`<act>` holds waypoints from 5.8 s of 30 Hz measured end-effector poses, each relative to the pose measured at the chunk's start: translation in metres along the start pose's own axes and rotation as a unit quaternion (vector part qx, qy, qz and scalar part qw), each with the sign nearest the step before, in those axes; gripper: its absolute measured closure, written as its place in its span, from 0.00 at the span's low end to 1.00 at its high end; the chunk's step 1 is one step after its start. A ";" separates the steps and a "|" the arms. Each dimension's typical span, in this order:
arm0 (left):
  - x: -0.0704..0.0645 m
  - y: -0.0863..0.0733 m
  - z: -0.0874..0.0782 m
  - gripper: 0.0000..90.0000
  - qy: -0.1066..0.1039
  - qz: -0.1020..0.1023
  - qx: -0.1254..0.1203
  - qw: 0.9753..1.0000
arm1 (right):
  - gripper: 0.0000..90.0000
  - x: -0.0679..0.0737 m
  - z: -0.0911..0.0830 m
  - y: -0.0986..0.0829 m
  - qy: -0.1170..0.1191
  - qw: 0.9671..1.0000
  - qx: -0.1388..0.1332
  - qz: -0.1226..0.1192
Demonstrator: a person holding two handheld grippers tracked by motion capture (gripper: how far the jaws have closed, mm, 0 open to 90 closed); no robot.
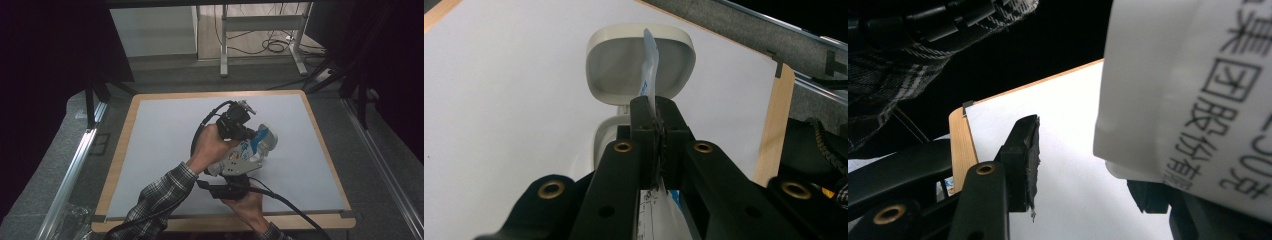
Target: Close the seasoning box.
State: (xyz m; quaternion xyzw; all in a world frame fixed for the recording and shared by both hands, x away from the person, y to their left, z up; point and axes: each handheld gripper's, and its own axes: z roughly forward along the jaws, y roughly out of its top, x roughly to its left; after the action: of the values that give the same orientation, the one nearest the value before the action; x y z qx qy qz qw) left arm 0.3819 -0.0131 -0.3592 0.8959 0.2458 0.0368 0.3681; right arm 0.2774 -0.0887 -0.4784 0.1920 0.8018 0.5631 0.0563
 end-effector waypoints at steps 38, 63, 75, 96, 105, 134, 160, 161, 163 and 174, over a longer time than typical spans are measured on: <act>0.000 0.000 0.000 0.98 -0.001 0.000 -0.001 1.000 | 0.58 0.001 -0.001 0.001 -0.003 1.000 -0.001 -0.005; 0.001 -0.005 0.001 0.98 0.001 0.003 -0.013 1.000 | 0.58 -0.002 0.002 -0.002 -0.007 1.000 0.009 -0.002; 0.001 -0.009 0.002 0.98 0.001 0.006 -0.027 1.000 | 0.58 -0.004 0.005 -0.005 -0.012 1.000 0.015 0.000; -0.001 -0.013 0.002 0.98 -0.005 0.012 -0.031 0.999 | 0.56 -0.010 0.009 -0.013 -0.030 0.999 0.022 0.009; -0.001 -0.016 0.000 0.98 -0.008 0.009 -0.041 0.999 | 0.56 -0.015 0.010 -0.017 -0.036 0.999 0.027 0.016; 0.003 -0.029 -0.013 0.98 -0.014 0.009 -0.050 0.999 | 0.54 -0.023 0.010 -0.027 -0.048 0.997 0.050 0.033; 0.007 -0.043 -0.026 0.98 -0.025 -0.010 -0.058 0.998 | 0.53 -0.028 0.011 -0.031 -0.078 0.995 0.065 0.024; 0.008 -0.044 -0.027 0.98 -0.025 -0.007 -0.055 0.998 | 0.53 -0.028 0.012 -0.031 -0.078 0.994 0.066 0.024; 0.009 -0.046 -0.028 0.98 -0.026 -0.011 -0.058 0.998 | 0.53 -0.028 0.012 -0.031 -0.079 0.994 0.068 0.023; 0.014 -0.055 -0.036 0.98 -0.027 -0.017 -0.055 0.998 | 0.53 -0.031 0.016 -0.035 -0.090 0.992 0.082 0.012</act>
State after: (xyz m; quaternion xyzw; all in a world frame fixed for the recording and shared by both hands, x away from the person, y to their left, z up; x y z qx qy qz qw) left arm 0.3627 0.0501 -0.3719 0.8708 0.2487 0.0202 0.4236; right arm 0.3022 -0.0966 -0.5202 0.2558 0.8343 0.4768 0.1058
